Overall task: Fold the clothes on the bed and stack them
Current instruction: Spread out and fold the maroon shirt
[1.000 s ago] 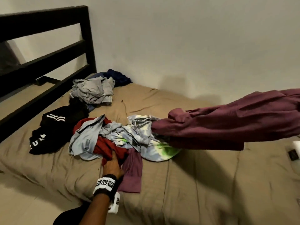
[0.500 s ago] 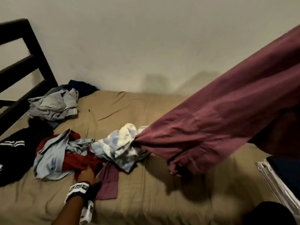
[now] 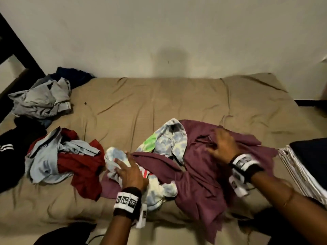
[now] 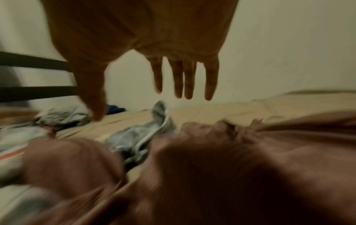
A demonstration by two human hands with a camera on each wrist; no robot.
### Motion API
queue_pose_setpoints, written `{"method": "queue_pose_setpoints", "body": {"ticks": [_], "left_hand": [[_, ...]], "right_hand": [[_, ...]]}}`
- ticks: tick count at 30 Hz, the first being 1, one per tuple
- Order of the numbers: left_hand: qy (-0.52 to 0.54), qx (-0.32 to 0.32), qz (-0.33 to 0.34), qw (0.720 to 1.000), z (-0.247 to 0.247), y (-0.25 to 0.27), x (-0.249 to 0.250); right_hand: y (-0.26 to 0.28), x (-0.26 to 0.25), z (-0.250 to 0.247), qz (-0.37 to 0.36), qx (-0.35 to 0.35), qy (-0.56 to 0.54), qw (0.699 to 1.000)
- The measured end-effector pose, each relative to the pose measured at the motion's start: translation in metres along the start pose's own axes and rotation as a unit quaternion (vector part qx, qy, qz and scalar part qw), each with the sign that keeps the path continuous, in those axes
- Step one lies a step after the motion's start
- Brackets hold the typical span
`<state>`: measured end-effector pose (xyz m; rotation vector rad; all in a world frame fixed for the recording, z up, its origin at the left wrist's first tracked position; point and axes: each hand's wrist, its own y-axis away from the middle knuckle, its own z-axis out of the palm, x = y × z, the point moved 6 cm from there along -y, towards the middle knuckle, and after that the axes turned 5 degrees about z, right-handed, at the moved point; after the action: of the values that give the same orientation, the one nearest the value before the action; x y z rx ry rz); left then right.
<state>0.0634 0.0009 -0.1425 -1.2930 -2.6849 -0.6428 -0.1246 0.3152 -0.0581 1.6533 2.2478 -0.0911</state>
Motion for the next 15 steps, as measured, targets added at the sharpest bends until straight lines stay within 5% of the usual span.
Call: {"method": "queue_pose_setpoints", "body": {"ticks": [3, 5, 10, 13, 15], "left_hand": [[-0.002, 0.034, 0.076, 0.997, 0.025, 0.026, 0.026], [0.006, 0.011, 0.091, 0.996, 0.042, 0.036, 0.030], [0.006, 0.043, 0.027, 0.999, 0.050, 0.032, 0.009], [0.042, 0.074, 0.001, 0.996, 0.044, 0.024, -0.008], [0.081, 0.076, -0.004, 0.994, 0.039, 0.018, -0.014]], "right_hand": [[0.050, -0.035, 0.113, -0.058, -0.209, 0.138, 0.967], [0.085, -0.046, 0.159, -0.093, -0.271, 0.224, 0.931], [0.062, -0.043, 0.123, -0.057, -0.156, 0.222, 0.961], [0.031, -0.011, 0.030, 0.065, -0.044, 0.051, 0.996], [0.020, 0.007, -0.052, 0.107, 0.083, -0.074, 0.988]]}}
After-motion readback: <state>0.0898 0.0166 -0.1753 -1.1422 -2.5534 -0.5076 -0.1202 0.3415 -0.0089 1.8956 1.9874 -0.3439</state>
